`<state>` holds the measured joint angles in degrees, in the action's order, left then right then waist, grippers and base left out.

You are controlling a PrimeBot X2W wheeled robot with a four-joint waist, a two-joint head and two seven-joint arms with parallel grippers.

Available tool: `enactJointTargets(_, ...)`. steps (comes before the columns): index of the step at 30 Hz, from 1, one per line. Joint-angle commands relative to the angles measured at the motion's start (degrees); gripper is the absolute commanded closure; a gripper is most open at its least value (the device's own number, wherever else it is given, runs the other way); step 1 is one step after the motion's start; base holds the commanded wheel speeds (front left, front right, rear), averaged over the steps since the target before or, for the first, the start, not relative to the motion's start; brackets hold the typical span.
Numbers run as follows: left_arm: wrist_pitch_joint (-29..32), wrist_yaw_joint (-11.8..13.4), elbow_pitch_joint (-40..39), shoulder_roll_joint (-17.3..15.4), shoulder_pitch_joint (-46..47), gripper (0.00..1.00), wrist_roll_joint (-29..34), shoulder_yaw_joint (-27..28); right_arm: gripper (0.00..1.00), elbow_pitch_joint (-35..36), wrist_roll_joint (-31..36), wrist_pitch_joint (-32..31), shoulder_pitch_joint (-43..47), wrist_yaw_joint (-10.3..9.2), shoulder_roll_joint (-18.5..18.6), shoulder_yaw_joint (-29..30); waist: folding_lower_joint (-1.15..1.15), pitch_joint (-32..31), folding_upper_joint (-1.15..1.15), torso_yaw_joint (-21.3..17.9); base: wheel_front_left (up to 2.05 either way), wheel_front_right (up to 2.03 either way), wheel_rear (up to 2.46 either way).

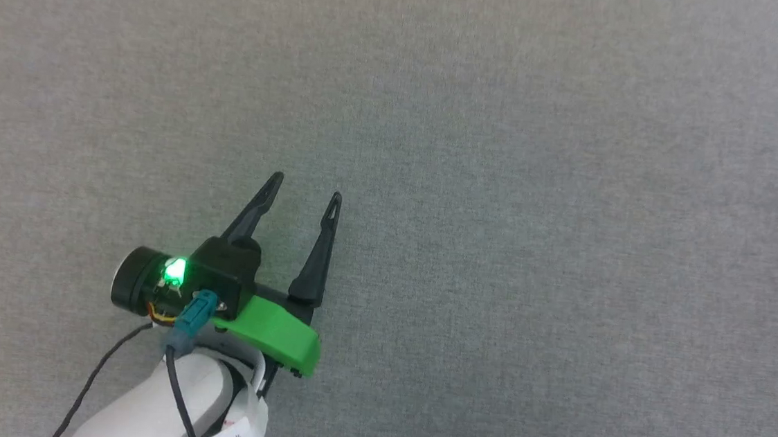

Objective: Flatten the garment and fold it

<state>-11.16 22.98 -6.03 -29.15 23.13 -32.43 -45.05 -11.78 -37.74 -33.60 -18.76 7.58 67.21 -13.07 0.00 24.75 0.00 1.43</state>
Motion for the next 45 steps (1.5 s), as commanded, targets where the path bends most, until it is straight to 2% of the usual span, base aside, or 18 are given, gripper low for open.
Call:
enactJointTargets(1, 0.1, -0.2, -0.3, -0.1, 1.2, 0.00, 1.1, 0.0, 1.00, -2.6, 0.9, 2.3, -0.1, -0.09, -0.5, 1.2, 0.00, 3.5, 0.00, 0.2, 0.00, 0.00, 0.00)
enactJointTargets(7, 0.1, -0.3, -1.3, -0.8, 2.2, 0.00, 1.6, 0.2, 1.00, -13.4, 4.7, 8.5, -0.3, -0.09, -2.4, 6.1, 0.00, 6.3, 0.00, 1.7, 0.00, 0.00, 0.00)
enactJointTargets(11, 0.0, -0.2, -1.5, -1.2, 2.4, 0.00, 1.7, 0.5, 1.00, -17.9, 7.0, 10.8, -1.0, -0.09, -4.4, 8.8, 0.00, 7.1, 0.00, 2.2, 0.00, 0.00, 0.00)
enactJointTargets(12, 0.0, -0.2, -1.5, -1.2, 2.4, 0.00, 1.7, 0.5, 0.71, -18.4, 7.7, 11.4, -1.3, -0.09, -4.7, 9.3, 0.00, 7.1, 0.00, 2.3, 0.00, 0.00, 0.00)
enactJointTargets(13, 0.0, -0.2, -1.5, -1.3, 2.4, 0.00, 1.7, 0.6, 0.00, -19.1, 8.5, 12.1, -1.7, -0.09, -5.1, 10.0, 0.00, 7.1, 0.00, 2.4, 0.00, 0.00, 0.00)
enactJointTargets(20, -0.2, -0.2, -0.2, -1.0, 2.2, 0.00, 1.1, 0.6, 0.00, -19.6, 12.0, 14.2, -4.6, -0.09, -7.1, 10.4, 0.00, 4.1, 0.00, 2.0, 0.00, 0.00, 0.00)
enactJointTargets(28, -0.6, -0.5, 2.8, -0.5, 1.6, 0.00, -0.7, 1.1, 0.00, -15.3, 14.2, 15.2, -10.9, -0.09, -9.2, 6.5, 0.00, -5.1, 0.00, 0.8, 0.00, 0.00, 0.00)
enactJointTargets(32, -0.7, -0.2, 3.9, -0.8, 0.7, 0.00, -2.0, 2.2, 0.00, -11.3, 12.4, 18.3, -13.8, -0.09, -12.5, 3.7, 0.00, -9.8, 0.00, 0.5, 0.00, 0.00, 0.00)
enactJointTargets(36, -0.9, 0.8, 4.3, -1.9, -0.8, 0.00, -3.4, 4.0, 0.00, -6.3, 8.8, 24.1, -15.7, -0.09, -16.7, 1.5, 0.00, -13.3, 0.00, 0.3, 0.00, 0.00, 0.00)
enactJointTargets(39, -0.9, 1.3, 4.2, -2.8, -1.4, 0.00, -4.1, 5.0, 0.00, -3.8, 6.6, 28.0, -15.7, -0.09, -20.1, 2.1, 0.00, -14.9, 0.00, 0.4, 0.00, 0.00, 0.00)
enactJointTargets(45, -0.3, 2.4, 3.6, -4.0, -3.0, 0.00, -5.2, 6.1, 0.00, 0.3, 6.3, 35.4, -10.0, -0.09, -29.8, 5.5, 0.00, -17.5, 0.00, 0.8, 0.00, 0.00, 0.00)
